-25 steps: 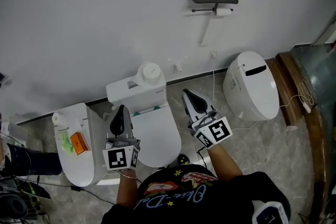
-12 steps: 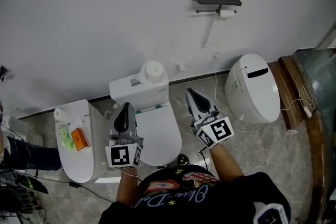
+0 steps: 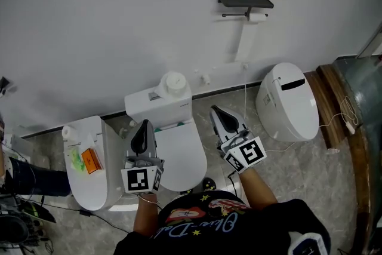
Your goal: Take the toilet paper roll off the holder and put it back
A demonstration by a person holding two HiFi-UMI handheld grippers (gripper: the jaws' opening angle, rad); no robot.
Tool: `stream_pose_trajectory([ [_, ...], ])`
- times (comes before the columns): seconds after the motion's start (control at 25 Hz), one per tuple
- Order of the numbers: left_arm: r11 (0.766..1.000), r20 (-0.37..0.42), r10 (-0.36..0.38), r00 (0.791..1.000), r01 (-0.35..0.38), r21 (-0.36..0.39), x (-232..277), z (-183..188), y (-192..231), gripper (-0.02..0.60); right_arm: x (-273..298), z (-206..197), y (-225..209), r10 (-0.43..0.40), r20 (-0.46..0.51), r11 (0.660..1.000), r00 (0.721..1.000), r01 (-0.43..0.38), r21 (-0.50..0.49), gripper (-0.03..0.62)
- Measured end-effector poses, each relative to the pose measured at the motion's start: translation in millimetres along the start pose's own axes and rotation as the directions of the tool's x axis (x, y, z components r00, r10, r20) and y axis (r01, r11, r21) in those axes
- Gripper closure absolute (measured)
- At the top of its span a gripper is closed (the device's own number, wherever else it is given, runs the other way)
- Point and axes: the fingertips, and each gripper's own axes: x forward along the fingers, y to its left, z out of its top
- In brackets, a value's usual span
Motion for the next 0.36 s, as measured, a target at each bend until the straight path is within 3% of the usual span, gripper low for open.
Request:
stream_pose_trajectory([
  [0.36,1.000,0.007,-0.001,1.000,0.001,0.003,2.5,2.1,-2.7,0.583,1.0,2.7,1.8,0.011,0.000,1.000,1.000,-0.011,-0.013,0.580],
])
